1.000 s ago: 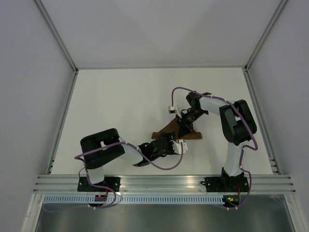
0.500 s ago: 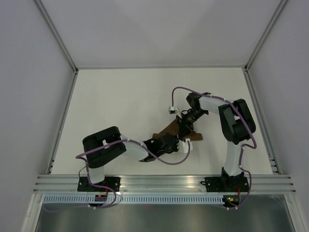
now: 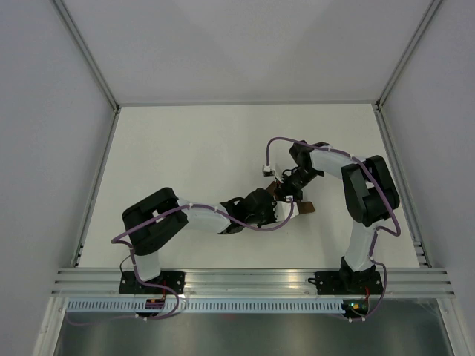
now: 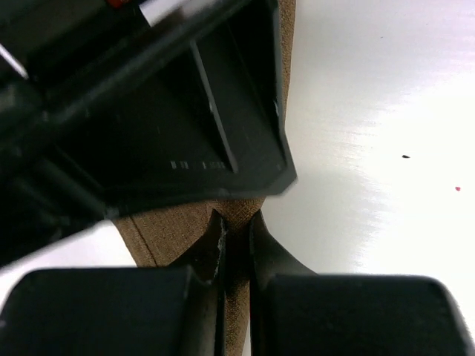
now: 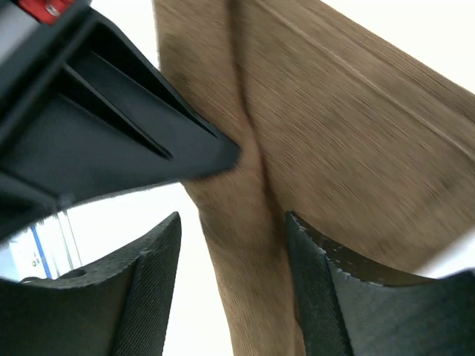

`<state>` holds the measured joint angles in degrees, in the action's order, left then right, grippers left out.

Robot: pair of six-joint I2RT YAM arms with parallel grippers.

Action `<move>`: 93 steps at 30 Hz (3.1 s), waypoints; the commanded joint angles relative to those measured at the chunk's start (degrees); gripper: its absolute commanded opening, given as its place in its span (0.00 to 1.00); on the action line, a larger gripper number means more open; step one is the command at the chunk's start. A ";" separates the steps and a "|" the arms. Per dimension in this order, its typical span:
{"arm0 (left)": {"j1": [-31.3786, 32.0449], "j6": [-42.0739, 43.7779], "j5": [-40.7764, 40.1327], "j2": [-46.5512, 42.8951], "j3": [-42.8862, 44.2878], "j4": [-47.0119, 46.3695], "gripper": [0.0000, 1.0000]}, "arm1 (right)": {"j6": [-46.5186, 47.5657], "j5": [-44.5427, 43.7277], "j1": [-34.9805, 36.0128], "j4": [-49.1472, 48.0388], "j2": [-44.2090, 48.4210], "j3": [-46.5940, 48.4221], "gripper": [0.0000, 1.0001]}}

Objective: Fold the napkin, place the utensils inside, and roll it up
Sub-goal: Roll the napkin with the utensil

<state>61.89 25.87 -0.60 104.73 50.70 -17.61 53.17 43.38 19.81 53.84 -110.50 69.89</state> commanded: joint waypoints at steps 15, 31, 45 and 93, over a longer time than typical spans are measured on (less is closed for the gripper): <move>-8.18 -16.46 24.58 6.01 5.99 17.43 0.02 | -8.17 -3.56 -14.27 -10.95 27.33 -11.08 0.68; -16.09 -21.38 40.41 18.93 19.43 35.71 0.03 | -5.88 -12.77 -6.30 -30.71 54.86 -38.50 0.79; -17.50 -21.12 40.50 24.12 27.08 45.64 0.09 | -5.09 -30.19 13.05 -52.34 48.89 -47.38 0.77; -16.11 -36.25 -3.16 -28.87 -26.86 -27.55 0.57 | 4.22 -14.37 6.73 -14.93 9.96 -18.48 0.02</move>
<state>42.48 -13.89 8.19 78.08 28.12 -30.00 54.39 28.84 26.87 28.49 -93.84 51.92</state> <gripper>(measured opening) 0.562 0.198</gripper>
